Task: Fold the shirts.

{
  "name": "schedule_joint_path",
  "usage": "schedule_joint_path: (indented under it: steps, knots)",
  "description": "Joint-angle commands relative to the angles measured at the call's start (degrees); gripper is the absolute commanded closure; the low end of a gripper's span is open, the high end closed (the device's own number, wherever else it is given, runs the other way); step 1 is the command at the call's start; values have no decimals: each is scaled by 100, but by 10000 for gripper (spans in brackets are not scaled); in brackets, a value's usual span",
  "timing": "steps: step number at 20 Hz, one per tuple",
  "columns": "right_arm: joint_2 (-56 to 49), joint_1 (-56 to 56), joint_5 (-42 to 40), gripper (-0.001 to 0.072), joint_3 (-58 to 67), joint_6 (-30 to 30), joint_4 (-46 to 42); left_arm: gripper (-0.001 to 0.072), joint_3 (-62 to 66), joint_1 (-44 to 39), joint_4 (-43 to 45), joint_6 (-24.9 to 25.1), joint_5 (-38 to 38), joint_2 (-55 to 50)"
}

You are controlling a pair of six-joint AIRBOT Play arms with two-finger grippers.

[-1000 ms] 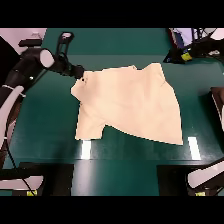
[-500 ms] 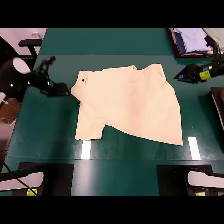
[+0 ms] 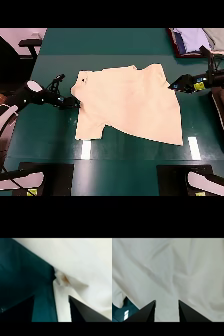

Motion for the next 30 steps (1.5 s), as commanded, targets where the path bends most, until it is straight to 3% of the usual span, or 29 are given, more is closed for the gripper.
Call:
schedule_joint_path:
  steps: [1,4,5,8,11,15,19,22,23,24,26,28,30]
  knots:
    - [55,164,7,391,-68,0,7,211,-81,-286,-118,118,546,-72]
    - [55,203,11,391,-68,0,9,234,-79,-439,-120,59,680,-74]
    - [55,203,13,391,-68,0,9,376,-79,-439,-129,28,669,-72]
    - [55,199,31,391,-68,0,9,684,-72,-439,-105,39,487,-57]
    - [55,188,57,391,-66,0,9,686,223,-326,461,-42,-546,46]
    - [111,-70,409,391,-68,0,-26,686,247,-11,1401,-592,-1213,1134]
    - [490,-686,750,390,-407,149,-903,685,212,66,1631,-820,-2151,2229]
    - [1038,-1440,667,382,-1486,245,-1591,685,146,66,1327,-1023,-2236,2765]
    - [1163,-1731,678,302,-1869,245,-1731,685,136,68,1191,-1023,-2249,2852]
    - [1248,-2035,680,175,-2240,245,-1777,685,114,66,1056,-1025,-2251,2911]
    - [1316,-2557,691,182,-2975,243,-1788,685,109,66,835,-1025,-2223,2920]
    - [1311,-2747,684,254,-3541,240,-1784,685,109,66,756,-1025,-2124,2920]
    - [1311,-2640,612,269,-3954,240,-1784,685,109,66,758,-1025,-2129,2918]
